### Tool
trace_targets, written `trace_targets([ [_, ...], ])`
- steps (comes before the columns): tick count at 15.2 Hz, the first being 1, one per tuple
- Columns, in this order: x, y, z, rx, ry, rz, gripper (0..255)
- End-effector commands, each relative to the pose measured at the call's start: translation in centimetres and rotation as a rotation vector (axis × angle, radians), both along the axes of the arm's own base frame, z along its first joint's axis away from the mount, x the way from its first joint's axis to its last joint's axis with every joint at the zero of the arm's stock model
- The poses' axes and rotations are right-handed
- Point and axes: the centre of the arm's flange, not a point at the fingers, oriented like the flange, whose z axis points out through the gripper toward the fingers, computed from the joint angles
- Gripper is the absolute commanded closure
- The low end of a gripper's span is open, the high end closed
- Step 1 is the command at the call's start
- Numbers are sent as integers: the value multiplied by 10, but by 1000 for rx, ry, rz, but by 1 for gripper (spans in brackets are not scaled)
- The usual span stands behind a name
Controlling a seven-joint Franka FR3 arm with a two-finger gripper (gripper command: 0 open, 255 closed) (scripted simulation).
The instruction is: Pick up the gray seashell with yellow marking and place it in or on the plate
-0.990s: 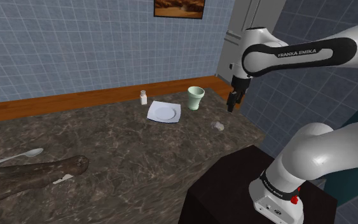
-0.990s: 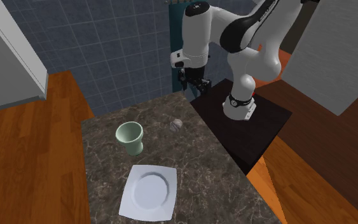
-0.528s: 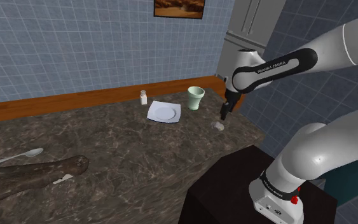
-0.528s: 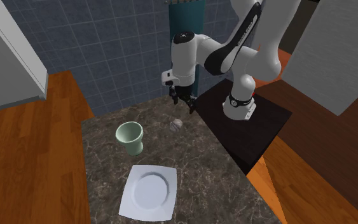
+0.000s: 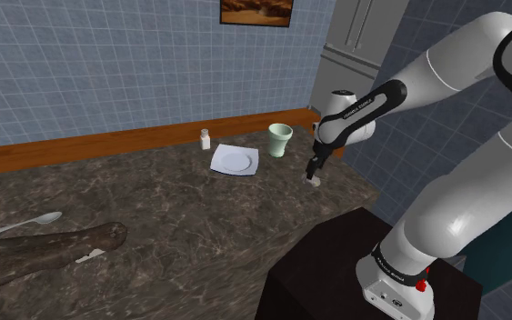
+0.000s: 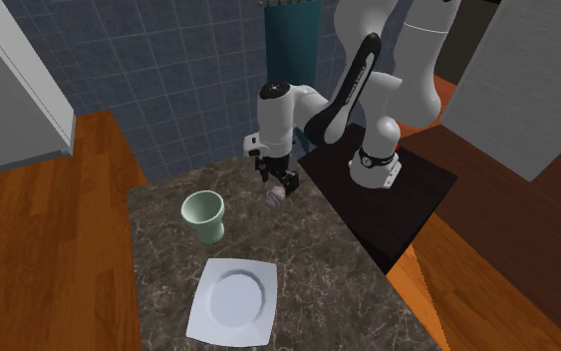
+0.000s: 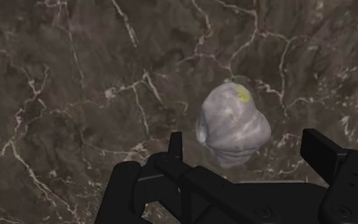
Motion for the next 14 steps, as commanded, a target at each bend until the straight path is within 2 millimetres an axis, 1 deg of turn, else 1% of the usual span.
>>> trace_targets([
  [1,0,0,-10,-1,-2,0,0],
  [3,0,0,-21,-1,-2,0,0],
  [4,0,0,-29,-1,-2,0,0],
  [12,0,0,-29,0,-2,0,0],
  [13,0,0,-29,0,-2,0,255],
  [14,0,0,-29,0,-2,0,255],
])
